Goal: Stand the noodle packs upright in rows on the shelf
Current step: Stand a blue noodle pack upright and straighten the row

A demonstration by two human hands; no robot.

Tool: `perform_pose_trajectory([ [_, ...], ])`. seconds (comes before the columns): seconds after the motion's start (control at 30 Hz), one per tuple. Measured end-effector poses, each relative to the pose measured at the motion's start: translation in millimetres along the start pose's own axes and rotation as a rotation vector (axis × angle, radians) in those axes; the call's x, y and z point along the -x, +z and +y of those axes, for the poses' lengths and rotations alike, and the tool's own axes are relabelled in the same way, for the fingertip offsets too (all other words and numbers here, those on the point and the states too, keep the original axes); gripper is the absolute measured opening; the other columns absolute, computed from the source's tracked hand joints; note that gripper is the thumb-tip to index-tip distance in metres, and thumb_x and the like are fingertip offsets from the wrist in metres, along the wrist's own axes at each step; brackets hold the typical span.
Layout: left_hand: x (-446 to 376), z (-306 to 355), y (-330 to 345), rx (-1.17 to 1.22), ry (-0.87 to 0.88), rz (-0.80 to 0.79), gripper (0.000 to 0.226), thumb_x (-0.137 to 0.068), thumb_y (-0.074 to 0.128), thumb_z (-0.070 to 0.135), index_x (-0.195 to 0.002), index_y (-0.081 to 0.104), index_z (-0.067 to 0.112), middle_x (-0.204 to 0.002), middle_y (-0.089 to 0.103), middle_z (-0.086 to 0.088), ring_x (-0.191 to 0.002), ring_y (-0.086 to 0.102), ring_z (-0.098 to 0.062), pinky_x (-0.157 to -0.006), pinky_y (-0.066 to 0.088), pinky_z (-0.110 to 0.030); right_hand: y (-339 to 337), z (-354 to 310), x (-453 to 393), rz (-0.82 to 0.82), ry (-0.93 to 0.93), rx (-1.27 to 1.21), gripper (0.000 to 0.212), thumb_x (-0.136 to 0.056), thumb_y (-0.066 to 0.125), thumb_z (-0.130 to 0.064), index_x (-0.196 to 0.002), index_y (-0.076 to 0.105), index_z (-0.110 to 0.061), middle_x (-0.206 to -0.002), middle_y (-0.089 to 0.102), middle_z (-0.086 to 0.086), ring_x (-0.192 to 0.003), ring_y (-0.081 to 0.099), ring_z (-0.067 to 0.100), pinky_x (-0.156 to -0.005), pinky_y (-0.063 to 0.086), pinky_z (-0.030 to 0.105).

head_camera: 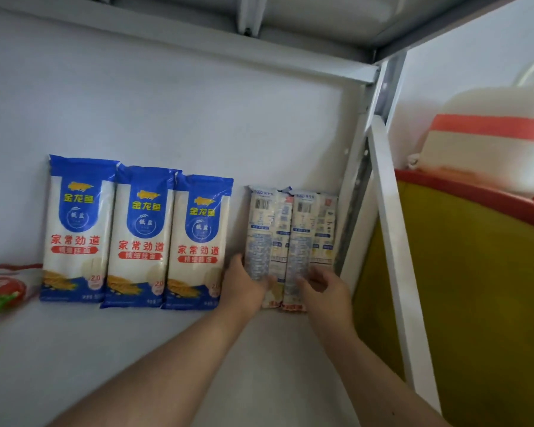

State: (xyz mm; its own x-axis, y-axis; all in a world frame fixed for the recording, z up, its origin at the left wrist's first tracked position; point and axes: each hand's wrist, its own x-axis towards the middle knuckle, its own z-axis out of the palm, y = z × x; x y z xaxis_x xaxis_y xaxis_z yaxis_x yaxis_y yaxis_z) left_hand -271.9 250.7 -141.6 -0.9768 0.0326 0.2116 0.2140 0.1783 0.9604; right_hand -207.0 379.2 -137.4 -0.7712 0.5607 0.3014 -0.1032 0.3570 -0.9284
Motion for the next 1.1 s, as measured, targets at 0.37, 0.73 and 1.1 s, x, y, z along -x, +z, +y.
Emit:
perform_pose_trajectory([
  [0.37, 3.0, -11.5, 3.6, -0.142, -0.036, 0.058, 0.035, -0.081, 0.080, 0.011, -0.108, 0.058, 0.018, -0.112, 0.070, -0.002, -0.102, 0.066, -0.020, -0.078, 0.051, -0.031, 3.4, 10.3, 4.5, -0.040, 0.006, -0.036, 0.048, -0.095, 0.072, -0.015, -0.141, 0.061, -0.021, -0.134, 0.068, -0.003, -0.121, 0.064, 0.013, -0.091, 0.059, 0.026],
  [0.73, 37.9, 1.9, -39.4, -0.081, -0.024, 0.043, 0.040, -0.080, 0.080, 0.010, -0.114, 0.065, 0.022, -0.104, 0.071, 0.002, -0.095, 0.069, -0.017, -0.085, 0.057, -0.037, 9.2, -13.4, 26.3, -0.106, 0.067, 0.094, 0.068, -0.094, 0.072, -0.031, -0.154, 0.042, -0.016, -0.155, 0.048, 0.005, -0.141, 0.048, 0.022, -0.110, 0.043, 0.034],
  [1.1, 90.1, 56.5, -114.4, -0.068, -0.056, -0.137, 0.034, -0.083, 0.078, 0.013, -0.113, 0.066, 0.022, -0.103, 0.075, 0.001, -0.089, 0.074, -0.021, -0.081, 0.061, -0.046, 9.8, -85.4, 65.3, -0.585, 0.313, -0.570, 0.050, -0.086, 0.079, -0.028, -0.130, 0.065, -0.007, -0.121, 0.077, 0.012, -0.112, 0.074, 0.031, -0.104, 0.054, 0.053],
])
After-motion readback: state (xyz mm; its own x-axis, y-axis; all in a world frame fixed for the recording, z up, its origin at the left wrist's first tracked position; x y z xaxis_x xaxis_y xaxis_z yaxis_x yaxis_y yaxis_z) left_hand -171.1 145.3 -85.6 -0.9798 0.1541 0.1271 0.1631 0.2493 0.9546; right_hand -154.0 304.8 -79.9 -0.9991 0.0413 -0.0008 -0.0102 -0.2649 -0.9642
